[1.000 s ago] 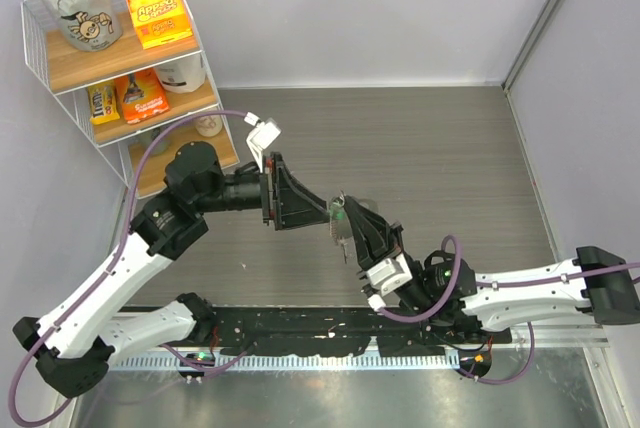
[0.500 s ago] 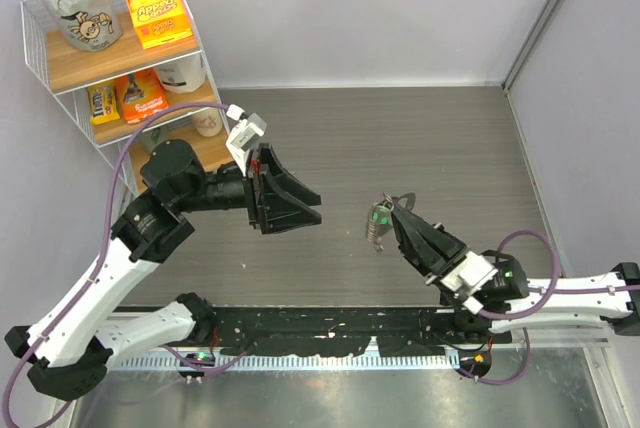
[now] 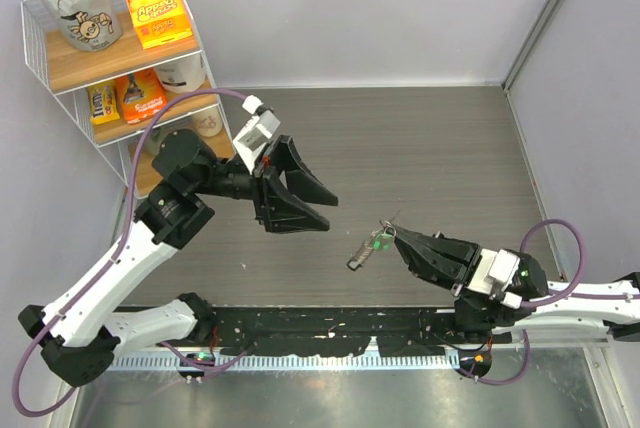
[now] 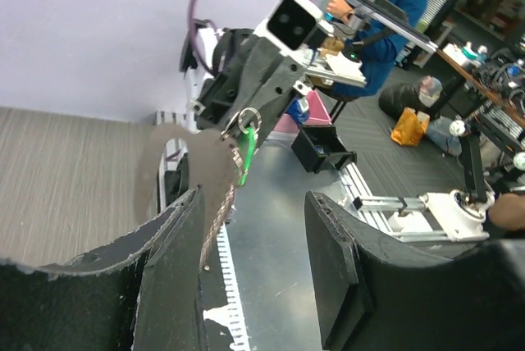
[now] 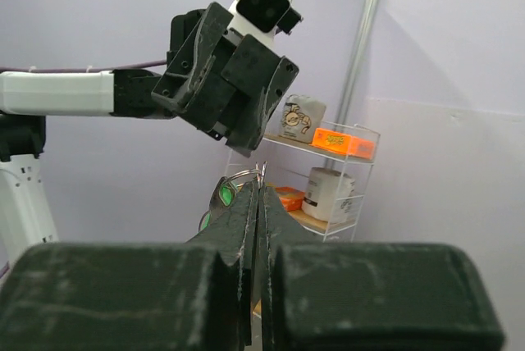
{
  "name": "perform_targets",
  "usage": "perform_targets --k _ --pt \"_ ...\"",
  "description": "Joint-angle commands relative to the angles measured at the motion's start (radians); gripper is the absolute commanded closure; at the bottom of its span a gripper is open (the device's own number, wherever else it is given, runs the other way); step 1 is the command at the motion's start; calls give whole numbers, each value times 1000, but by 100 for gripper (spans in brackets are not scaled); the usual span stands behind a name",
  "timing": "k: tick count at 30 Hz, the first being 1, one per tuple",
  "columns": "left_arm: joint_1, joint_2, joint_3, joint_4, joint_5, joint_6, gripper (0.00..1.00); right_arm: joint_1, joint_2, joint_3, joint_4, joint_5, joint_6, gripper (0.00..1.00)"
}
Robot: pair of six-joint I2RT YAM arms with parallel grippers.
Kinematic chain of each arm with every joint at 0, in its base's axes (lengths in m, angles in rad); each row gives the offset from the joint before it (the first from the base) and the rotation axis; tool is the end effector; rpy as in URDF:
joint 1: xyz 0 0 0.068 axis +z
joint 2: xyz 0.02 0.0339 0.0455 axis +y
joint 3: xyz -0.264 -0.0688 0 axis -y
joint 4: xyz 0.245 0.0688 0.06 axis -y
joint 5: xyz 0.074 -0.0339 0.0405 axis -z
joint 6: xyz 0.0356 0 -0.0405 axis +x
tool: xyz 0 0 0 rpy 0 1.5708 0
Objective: Put the keys on the keyring
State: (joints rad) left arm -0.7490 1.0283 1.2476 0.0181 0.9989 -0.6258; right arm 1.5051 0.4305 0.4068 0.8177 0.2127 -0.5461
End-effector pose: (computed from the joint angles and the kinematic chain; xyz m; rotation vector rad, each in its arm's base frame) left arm 0.1264 -0.1584 0.4734 1.0621 1.3465 -1.7308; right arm 0.0142 0.1020 0.3554 -0.5740 0.5915 0.8236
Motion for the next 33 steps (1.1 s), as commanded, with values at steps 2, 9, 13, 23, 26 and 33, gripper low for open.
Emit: perform_targets --k 2,9,13,23,26,33 --pt "-30 -7 52 120 112 50 43 -2 -10 70 -81 -36 182 95" --pt "-87 -13 50 5 112 181 43 -2 76 125 -88 -16 324 95" --pt "-98 -27 35 -15 93 210 43 -2 105 133 -60 -32 345 95" --pt "-107 -36 13 -52 50 236 45 -2 154 159 -18 -78 359 95" --pt "-108 -36 12 -55 43 239 46 -2 168 171 -28 -79 360 95" --pt "-108 -27 21 -70 30 244 46 -2 182 198 -37 -91 364 95"
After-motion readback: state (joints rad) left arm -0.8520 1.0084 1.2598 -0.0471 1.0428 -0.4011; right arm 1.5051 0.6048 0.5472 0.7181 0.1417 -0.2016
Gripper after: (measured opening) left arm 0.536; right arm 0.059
